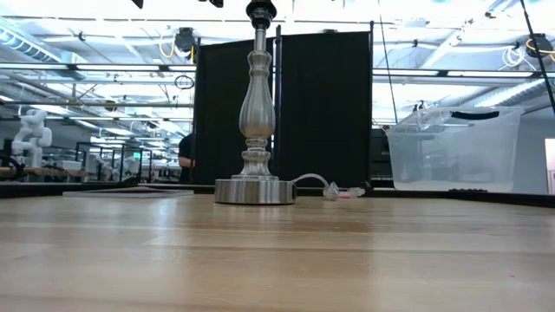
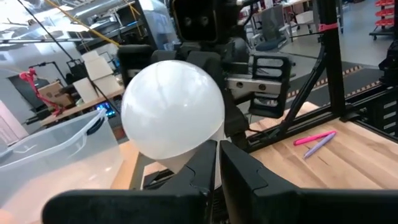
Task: Screw lightbulb
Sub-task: Insert the white lightbulb into the silver lamp
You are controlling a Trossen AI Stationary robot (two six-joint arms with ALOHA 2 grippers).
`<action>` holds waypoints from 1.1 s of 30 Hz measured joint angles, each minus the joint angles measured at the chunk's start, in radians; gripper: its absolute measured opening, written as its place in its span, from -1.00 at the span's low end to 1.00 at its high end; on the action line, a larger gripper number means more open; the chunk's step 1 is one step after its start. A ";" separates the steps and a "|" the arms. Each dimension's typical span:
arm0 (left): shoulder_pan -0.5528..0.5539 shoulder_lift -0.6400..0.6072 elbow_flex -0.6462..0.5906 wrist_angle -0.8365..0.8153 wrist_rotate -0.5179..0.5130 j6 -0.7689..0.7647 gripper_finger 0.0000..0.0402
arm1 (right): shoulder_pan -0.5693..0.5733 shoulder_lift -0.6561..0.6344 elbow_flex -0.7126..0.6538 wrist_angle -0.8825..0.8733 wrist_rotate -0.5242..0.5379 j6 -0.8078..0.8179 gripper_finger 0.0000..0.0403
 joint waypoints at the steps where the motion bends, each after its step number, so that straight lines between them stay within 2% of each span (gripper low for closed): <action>1: 0.000 0.003 0.000 -0.002 -0.001 0.000 -0.85 | 0.004 0.000 0.000 -0.007 0.011 0.002 -1.00; 11: 0.008 0.004 0.000 -0.031 -0.037 0.007 -0.85 | 0.041 0.000 0.000 -0.037 0.033 0.029 -1.00; 15: 0.034 0.006 0.000 -0.031 -0.079 0.007 -0.85 | 0.056 0.001 0.000 -0.073 -0.021 0.054 -1.00; 19: 0.051 0.010 0.000 -0.038 -0.117 -0.003 -0.85 | 0.072 0.017 -0.010 -0.130 -0.025 0.058 -1.00; 26: 0.066 0.010 0.001 -0.070 -0.116 -0.019 -0.85 | 0.080 0.009 -0.005 -0.158 0.080 0.072 -1.00; 33: 0.065 -0.059 0.001 -0.096 -0.093 -0.019 -0.85 | 0.080 0.007 -0.004 -0.193 0.189 0.077 -1.00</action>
